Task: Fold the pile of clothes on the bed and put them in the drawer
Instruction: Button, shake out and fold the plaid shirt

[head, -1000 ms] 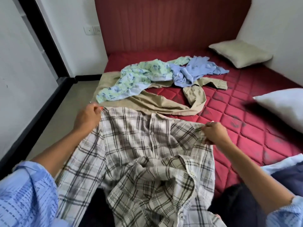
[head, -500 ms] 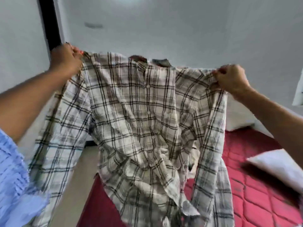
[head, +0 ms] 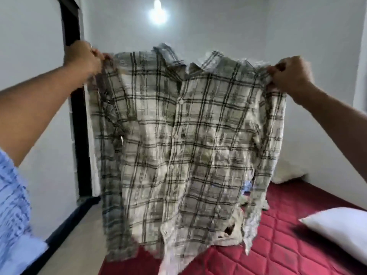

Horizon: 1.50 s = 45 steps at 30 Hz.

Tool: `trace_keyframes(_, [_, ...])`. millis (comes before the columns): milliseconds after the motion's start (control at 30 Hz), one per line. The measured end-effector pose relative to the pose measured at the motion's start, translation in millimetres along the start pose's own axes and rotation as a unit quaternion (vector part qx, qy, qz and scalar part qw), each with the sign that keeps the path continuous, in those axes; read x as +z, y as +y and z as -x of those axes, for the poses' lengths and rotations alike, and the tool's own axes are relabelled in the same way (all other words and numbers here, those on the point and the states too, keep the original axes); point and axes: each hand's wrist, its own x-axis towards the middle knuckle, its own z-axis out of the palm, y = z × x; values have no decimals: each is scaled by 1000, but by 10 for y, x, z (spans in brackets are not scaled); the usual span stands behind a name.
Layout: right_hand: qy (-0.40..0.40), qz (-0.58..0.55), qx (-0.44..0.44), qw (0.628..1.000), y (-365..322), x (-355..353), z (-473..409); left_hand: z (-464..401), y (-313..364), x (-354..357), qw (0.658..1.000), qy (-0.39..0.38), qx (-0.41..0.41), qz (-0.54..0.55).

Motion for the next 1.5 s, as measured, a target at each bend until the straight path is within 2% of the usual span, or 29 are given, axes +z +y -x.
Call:
trace_keyframes(67, [-34,19,-3,999,33,-34,31,8,16,-6,999,-36,0,8])
trace_keyframes(200, [-20,-28,8,999,135,-2,35,44,49,26,1000,-28,1,9])
trace_keyframes(333, [-65,-78,75,992,193,13,20,84,59,81,999,-35,14,-25])
trace_keyframes(500, [-122,-182,156,963,229,31,175,141,65,148,999,-38,12,-21])
trace_keyframes(667, [-207,-215,89,950,238,-65,404,145,33,140,999,-33,5,-7])
trace_keyframes(767, [-233,-134,8,963,231,-60,530,157,54,101,999,-32,10,2])
trace_keyframes(867, [-191,15,-86,978,269,68,622,155,83,72,999,-37,11,7])
trace_keyframes(933, [-161,81,-104,978,294,137,686,159,134,52,999,-38,16,5])
trace_keyframes(1067, [-181,86,6,980,258,180,785,196,268,13,999,-38,20,-1])
trace_keyframes(1167, [-136,62,60,987,306,240,829,204,334,10,999,-38,34,-4])
trace_keyframes(1333, [-62,-61,155,984,431,349,910,207,387,20,998,-41,48,0])
trace_keyframes(1500, [-60,-178,207,960,481,344,833,201,324,8,998,-37,50,-4])
